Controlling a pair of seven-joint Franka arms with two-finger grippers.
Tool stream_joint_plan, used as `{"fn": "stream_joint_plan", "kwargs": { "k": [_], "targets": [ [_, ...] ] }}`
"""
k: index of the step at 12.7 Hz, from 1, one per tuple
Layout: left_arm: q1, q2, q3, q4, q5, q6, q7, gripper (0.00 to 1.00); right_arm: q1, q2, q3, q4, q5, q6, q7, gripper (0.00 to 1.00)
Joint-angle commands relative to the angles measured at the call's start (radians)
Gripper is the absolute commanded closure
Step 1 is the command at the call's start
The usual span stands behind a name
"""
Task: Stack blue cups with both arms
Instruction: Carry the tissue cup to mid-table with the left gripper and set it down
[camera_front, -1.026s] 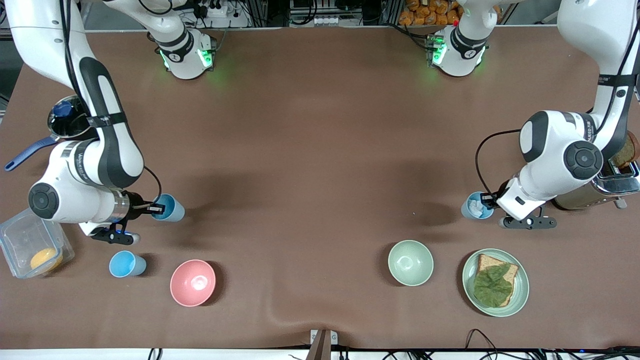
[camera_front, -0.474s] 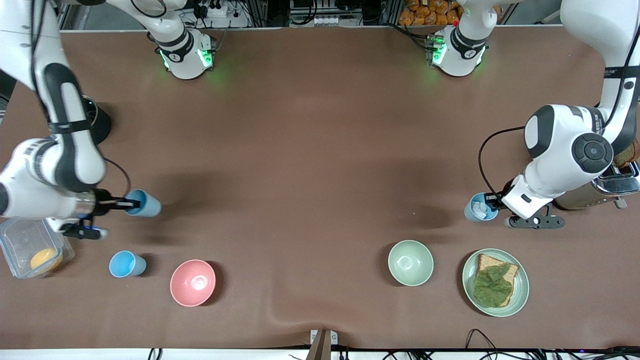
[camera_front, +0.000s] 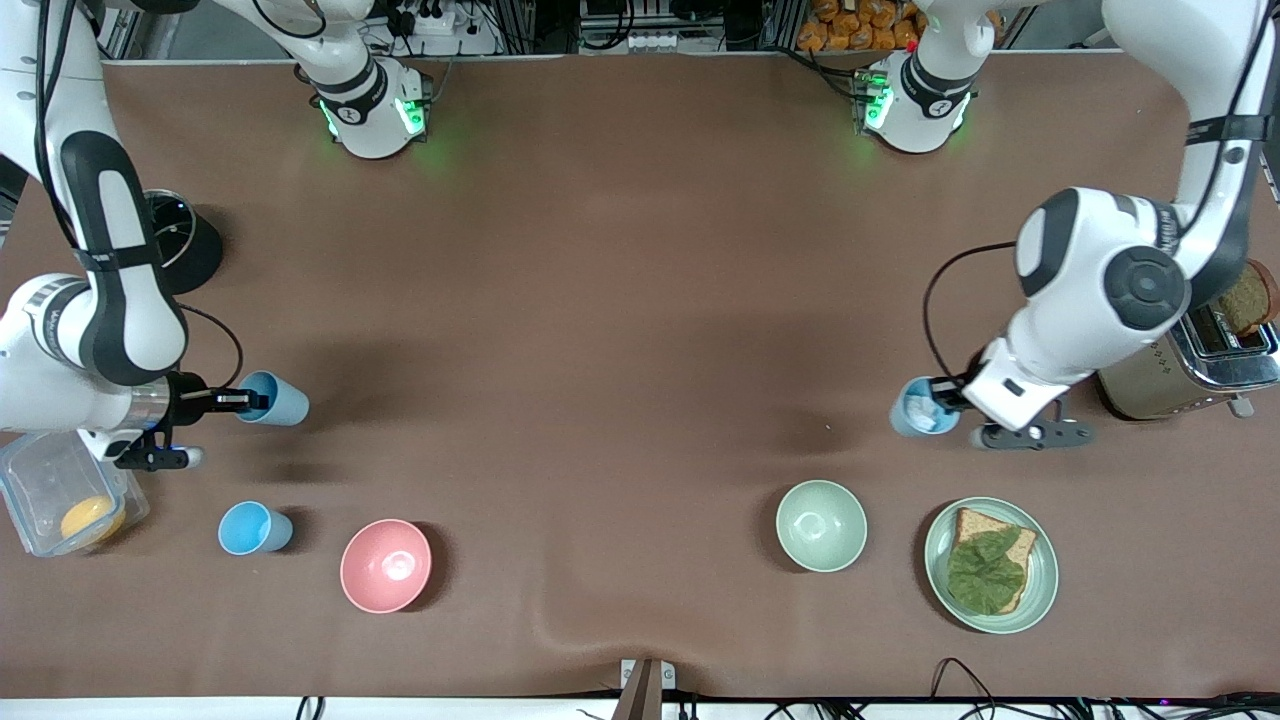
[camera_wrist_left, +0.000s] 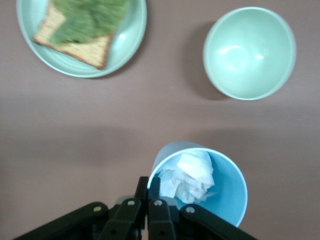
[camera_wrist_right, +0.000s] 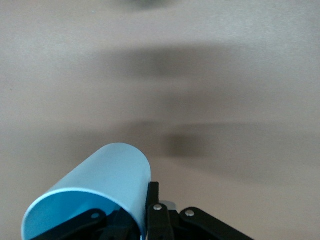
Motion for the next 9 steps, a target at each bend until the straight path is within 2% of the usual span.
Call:
{"fn": "stream_joint_plan", "kwargs": {
  "k": [1, 4, 6, 9],
  "targets": [
    [-0.008, 0.005, -0.087, 0.028, 0.004, -0.025, -0.182, 1.00, 0.003, -0.005, -0.001, -0.002, 0.027, -0.004, -0.003, 1.00],
    [-0.095, 0.031, -0.093, 0.056, 0.006, -0.025, -0.342, 1.00, -0.002, -0.001, -0.001, -0.002, 0.046, -0.005, 0.004, 1.00],
    [-0.146, 0.054, -0.093, 0.076, 0.007, -0.025, -0.426, 1.00, -0.001, 0.000, -0.001, -0.004, 0.174, -0.030, 0.042, 1.00],
    [-0.213, 0.095, -0.092, 0.110, 0.016, -0.021, -0.526, 1.00, 0.009, 0.002, -0.001, -0.004, 0.277, -0.034, 0.140, 1.00]
  ]
}}
